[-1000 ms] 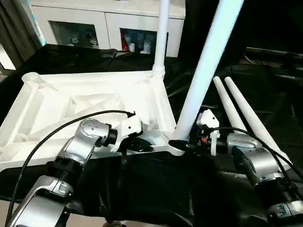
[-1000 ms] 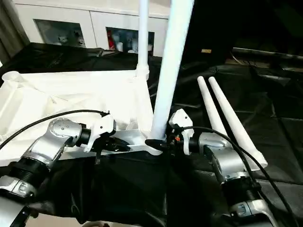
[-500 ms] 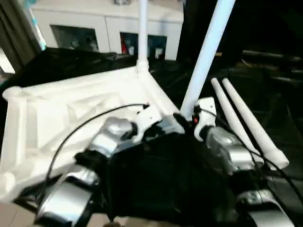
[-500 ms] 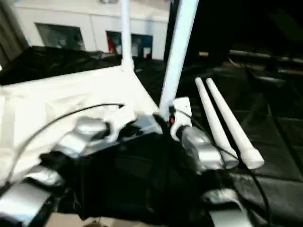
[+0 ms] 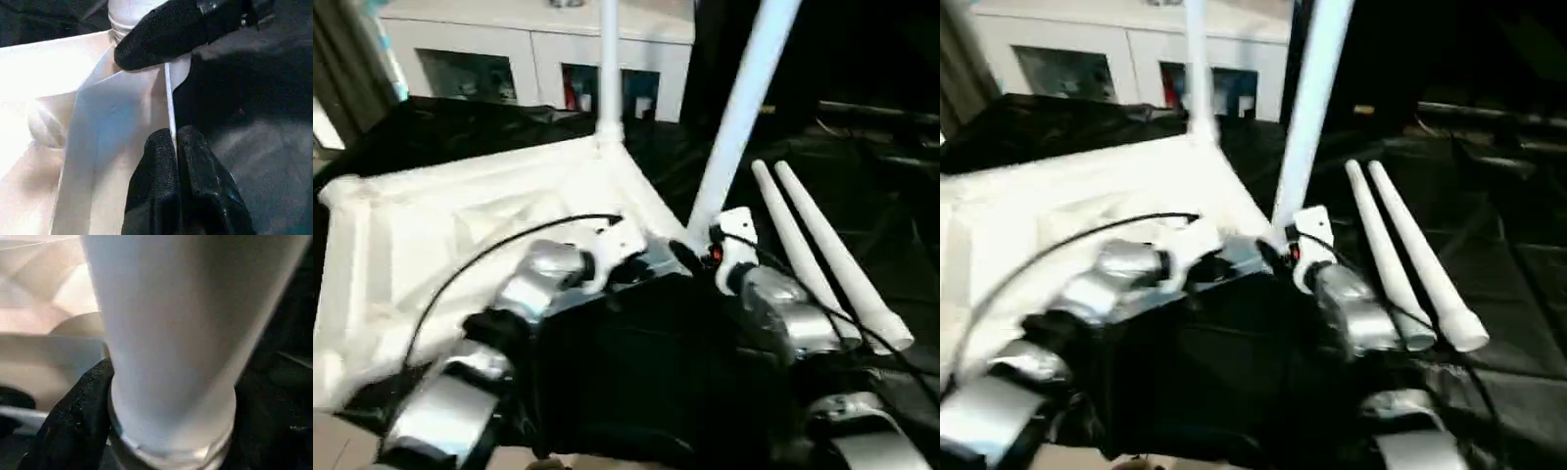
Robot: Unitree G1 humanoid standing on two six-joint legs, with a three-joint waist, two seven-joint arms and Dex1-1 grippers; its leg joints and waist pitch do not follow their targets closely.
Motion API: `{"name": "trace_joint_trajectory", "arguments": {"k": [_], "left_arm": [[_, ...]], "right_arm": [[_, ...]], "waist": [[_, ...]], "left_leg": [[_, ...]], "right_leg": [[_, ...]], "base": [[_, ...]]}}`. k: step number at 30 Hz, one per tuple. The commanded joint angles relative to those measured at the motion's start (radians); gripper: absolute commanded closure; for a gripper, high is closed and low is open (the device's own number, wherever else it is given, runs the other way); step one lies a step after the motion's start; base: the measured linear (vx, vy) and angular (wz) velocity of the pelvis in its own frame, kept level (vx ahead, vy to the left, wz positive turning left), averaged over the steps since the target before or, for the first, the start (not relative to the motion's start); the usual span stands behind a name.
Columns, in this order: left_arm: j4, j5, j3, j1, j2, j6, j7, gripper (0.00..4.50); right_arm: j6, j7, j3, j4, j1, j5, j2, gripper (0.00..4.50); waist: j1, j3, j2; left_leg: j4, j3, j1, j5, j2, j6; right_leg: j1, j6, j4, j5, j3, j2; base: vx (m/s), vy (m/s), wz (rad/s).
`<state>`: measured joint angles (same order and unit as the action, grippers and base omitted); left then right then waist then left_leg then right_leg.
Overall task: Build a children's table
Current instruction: Rotate table base
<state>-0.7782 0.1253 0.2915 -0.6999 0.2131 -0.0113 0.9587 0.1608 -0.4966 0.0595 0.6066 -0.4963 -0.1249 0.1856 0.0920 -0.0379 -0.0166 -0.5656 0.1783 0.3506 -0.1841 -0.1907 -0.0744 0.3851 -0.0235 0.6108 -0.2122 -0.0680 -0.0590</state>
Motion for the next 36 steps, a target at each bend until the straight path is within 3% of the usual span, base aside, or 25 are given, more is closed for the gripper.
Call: {"name": "trace_joint_trajectory", "arguments": {"k": [1,3,5,10,11,12,13,14,17,19,21,24,26,28,29,31,32,33,35,36], "left_arm": [[0.008,-0.019,0.012,0.028,0.007,0.038,0.041,4.50],[-0.009,-0.026,-0.005,0.018,0.025,0.050,0.049,4.50],[-0.018,-0.026,-0.010,0.011,0.026,0.050,0.041,4.50],[-0.055,-0.019,-0.019,-0.017,0.011,0.062,0.009,4.50],[-0.059,-0.019,-0.018,-0.021,0.005,0.063,0.008,4.50],[-0.063,-0.018,-0.018,-0.025,0.000,0.065,0.007,4.50],[-0.070,-0.016,-0.018,-0.030,-0.008,0.071,-0.001,4.50],[-0.077,-0.015,-0.019,-0.035,-0.014,0.077,-0.009,4.50],[-0.100,-0.010,-0.032,-0.057,-0.029,0.091,-0.077,4.50],[-0.119,-0.037,-0.079,-0.095,-0.046,0.077,-0.155,4.05],[-0.116,-0.043,-0.104,-0.111,-0.042,0.070,-0.205,4.05],[-0.100,-0.031,-0.136,-0.127,-0.018,0.057,-0.299,3.82],[-0.056,-0.036,-0.170,-0.120,0.015,0.013,-0.328,3.65],[0.032,-0.032,-0.199,-0.089,0.072,-0.056,-0.327,3.44],[0.032,-0.032,-0.199,-0.089,0.072,-0.056,-0.327,3.44],[0.119,0.006,-0.225,-0.055,0.152,-0.143,-0.364,3.18],[0.119,0.006,-0.225,-0.055,0.152,-0.143,-0.364,3.18],[0.159,0.038,-0.238,-0.034,0.208,-0.187,-0.390,3.05],[0.170,0.047,-0.241,-0.028,0.227,-0.200,-0.397,2.82],[0.206,0.082,-0.246,0.001,0.300,-0.246,-0.404,2.75]], "right_arm": [[-0.008,-0.072,0.015,-0.038,0.017,-0.008,0.038,1.09],[-0.014,-0.225,0.043,-0.130,0.062,-0.030,0.118,1.09],[-0.012,-0.255,0.045,-0.155,0.075,-0.037,0.142,1.09],[0.011,-0.345,-0.009,-0.244,0.120,-0.082,0.239,1.09],[0.017,-0.357,-0.021,-0.262,0.128,-0.092,0.257,1.09],[0.026,-0.372,-0.032,-0.283,0.139,-0.103,0.275,1.09],[0.036,-0.389,-0.039,-0.304,0.152,-0.114,0.291,1.09],[0.045,-0.404,-0.043,-0.321,0.162,-0.122,0.304,1.09],[0.066,-0.430,-0.029,-0.359,0.187,-0.135,0.317,1.09],[0.066,-0.416,0.005,-0.368,0.201,-0.119,0.290,1.06],[0.072,-0.389,0.019,-0.363,0.198,-0.109,0.264,1.06],[0.093,-0.372,0.039,-0.378,0.202,-0.110,0.228,1.06],[0.102,-0.358,0.056,-0.385,0.203,-0.105,0.202,1.06],[0.100,-0.303,0.063,-0.348,0.186,-0.081,0.157,1.06],[0.100,-0.303,0.063,-0.348,0.186,-0.081,0.157,1.06],[0.100,-0.219,0.053,-0.279,0.149,-0.058,0.101,1.06],[0.100,-0.219,0.053,-0.279,0.149,-0.058,0.101,1.06],[0.104,-0.194,0.056,-0.248,0.131,-0.056,0.076,1.06],[0.102,-0.188,0.059,-0.239,0.126,-0.054,0.069,1.06],[0.101,-0.154,0.070,-0.192,0.103,-0.030,0.052,1.06]], "waist": [[0.002,0.053,-0.010],[0.006,0.053,-0.013],[0.007,0.052,-0.013],[0.007,0.045,-0.016],[0.007,0.046,-0.012],[0.007,0.046,-0.016],[0.008,0.047,-0.007],[0.007,0.047,-0.013],[0.011,0.049,-0.015],[0.012,0.049,-0.017],[0.009,0.051,-0.017],[0.005,0.055,-0.013],[0.002,0.054,-0.020],[0.001,0.055,-0.020],[0.001,0.056,-0.017],[-0.001,0.057,-0.012],[-0.002,0.058,-0.011],[-0.001,0.060,-0.014],[-0.001,0.056,-0.009],[0.001,0.055,-0.020]], "left_leg": [[0.052,-0.012,0.000,-0.096,-0.046,0.076],[0.048,-0.011,0.001,-0.085,-0.045,0.096],[0.049,-0.012,0.002,-0.092,-0.046,0.104],[0.051,-0.012,-0.002,-0.156,-0.044,0.082],[0.051,-0.013,-0.001,-0.150,-0.045,0.080],[0.050,-0.013,0.001,-0.142,-0.044,0.083],[0.049,-0.014,0.000,-0.137,-0.045,0.084],[0.048,-0.014,0.000,-0.132,-0.044,0.091],[0.045,-0.013,0.001,-0.127,-0.042,0.105],[0.045,-0.013,0.002,-0.127,-0.040,0.105],[0.044,-0.015,0.007,-0.120,-0.040,0.101],[0.042,-0.018,0.005,-0.099,-0.044,0.102],[0.042,-0.018,0.008,-0.078,-0.043,0.111],[0.042,-0.016,0.005,-0.065,-0.045,0.109],[0.041,-0.016,0.004,-0.056,-0.046,0.105],[0.042,-0.016,0.003,-0.039,-0.049,0.094],[0.041,-0.016,0.004,-0.027,-0.048,0.092],[0.038,-0.015,0.003,-0.009,-0.049,0.094],[0.038,-0.014,0.004,-0.016,-0.047,0.091],[0.040,-0.015,0.004,-0.023,-0.048,0.084]], "right_leg": [[-0.050,-0.191,-0.066,-0.039,0.058,-0.092],[-0.055,-0.207,-0.061,0.027,0.056,-0.090],[-0.056,-0.210,-0.061,0.029,0.056,-0.091],[-0.052,-0.176,-0.082,-0.161,0.056,-0.092],[-0.052,-0.180,-0.081,-0.155,0.056,-0.093],[-0.054,-0.180,-0.080,-0.137,0.056,-0.090],[-0.053,-0.183,-0.078,-0.123,0.056,-0.091],[-0.055,-0.187,-0.077,-0.101,0.056,-0.088],[-0.054,-0.192,-0.076,-0.093,0.053,-0.090],[-0.055,-0.190,-0.078,-0.104,0.052,-0.088],[-0.058,-0.194,-0.075,-0.098,0.050,-0.091],[-0.055,-0.221,-0.066,-0.022,0.049,-0.088],[-0.059,-0.226,-0.058,0.025,0.048,-0.089],[-0.053,-0.233,-0.055,0.031,0.049,-0.089],[-0.052,-0.237,-0.051,0.041,0.050,-0.089],[-0.047,-0.244,-0.046,0.057,0.051,-0.089],[-0.047,-0.246,-0.043,0.071,0.051,-0.087],[-0.045,-0.250,-0.037,0.106,0.052,-0.087],[-0.043,-0.246,-0.040,0.107,0.052,-0.084],[-0.044,-0.248,-0.036,0.097,0.052,-0.088]], "base": [[0.000,0.000,0.00],[0.000,0.000,0.00],[0.000,0.000,0.00],[0.000,0.000,0.00],[0.000,0.000,0.00],[0.000,0.000,0.00],[0.000,0.000,0.00],[0.000,0.000,0.00],[0.000,0.000,0.00],[0.000,0.000,0.00],[0.000,0.000,0.00],[0.000,0.000,0.00],[0.000,0.000,0.00],[0.000,0.000,0.00],[0.000,0.000,0.00],[0.000,0.000,0.00],[0.000,0.000,0.00],[0.000,0.000,0.00],[0.000,0.000,0.00],[0.000,0.000,0.00]]}}
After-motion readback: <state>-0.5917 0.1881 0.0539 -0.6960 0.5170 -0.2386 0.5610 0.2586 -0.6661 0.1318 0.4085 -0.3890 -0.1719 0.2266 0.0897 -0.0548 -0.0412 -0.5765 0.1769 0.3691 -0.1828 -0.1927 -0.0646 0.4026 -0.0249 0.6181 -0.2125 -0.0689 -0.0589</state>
